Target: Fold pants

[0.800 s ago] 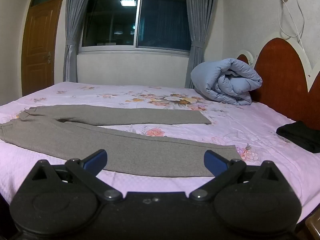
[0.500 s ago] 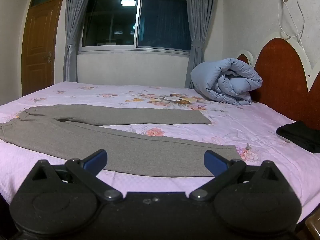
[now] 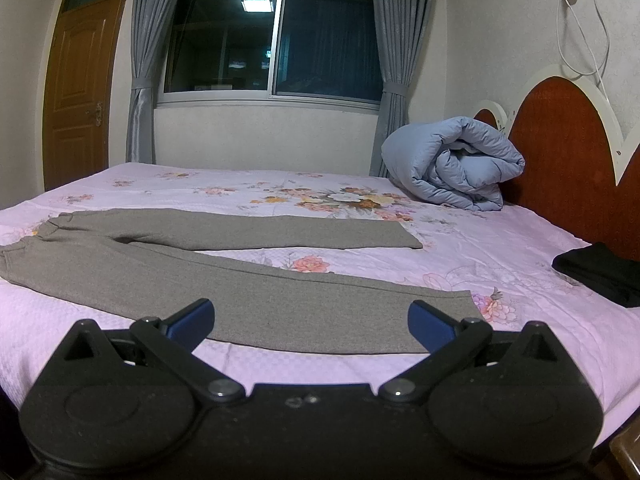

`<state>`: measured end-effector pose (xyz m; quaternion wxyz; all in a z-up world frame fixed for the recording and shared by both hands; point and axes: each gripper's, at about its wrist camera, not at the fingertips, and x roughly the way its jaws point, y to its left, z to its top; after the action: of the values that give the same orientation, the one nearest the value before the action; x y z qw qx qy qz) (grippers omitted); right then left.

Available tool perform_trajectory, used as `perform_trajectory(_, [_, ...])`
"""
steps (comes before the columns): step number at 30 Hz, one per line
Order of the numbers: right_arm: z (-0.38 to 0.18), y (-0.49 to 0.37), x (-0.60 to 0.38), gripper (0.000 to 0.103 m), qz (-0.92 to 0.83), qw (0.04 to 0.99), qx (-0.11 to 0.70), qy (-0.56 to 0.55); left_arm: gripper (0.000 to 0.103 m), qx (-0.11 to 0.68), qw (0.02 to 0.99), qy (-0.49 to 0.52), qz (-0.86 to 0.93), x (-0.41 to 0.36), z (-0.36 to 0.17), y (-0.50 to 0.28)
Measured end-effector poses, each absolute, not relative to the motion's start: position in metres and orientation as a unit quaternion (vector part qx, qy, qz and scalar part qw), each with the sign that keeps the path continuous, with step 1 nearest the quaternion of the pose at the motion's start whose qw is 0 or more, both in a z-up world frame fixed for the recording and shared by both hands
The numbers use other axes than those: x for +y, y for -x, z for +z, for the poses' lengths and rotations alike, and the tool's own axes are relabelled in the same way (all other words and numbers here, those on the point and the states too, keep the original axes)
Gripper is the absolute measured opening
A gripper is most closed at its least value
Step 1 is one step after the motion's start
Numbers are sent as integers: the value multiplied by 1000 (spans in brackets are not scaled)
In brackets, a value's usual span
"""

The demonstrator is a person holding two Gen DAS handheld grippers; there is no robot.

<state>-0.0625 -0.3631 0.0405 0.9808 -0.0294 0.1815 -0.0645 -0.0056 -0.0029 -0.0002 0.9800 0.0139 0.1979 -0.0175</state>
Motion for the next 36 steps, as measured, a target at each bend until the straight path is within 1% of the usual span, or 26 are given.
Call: perform_trajectory(36, [40, 62, -363, 97, -65, 981, 182, 31, 103, 198, 980, -16, -22, -3, -2, 3])
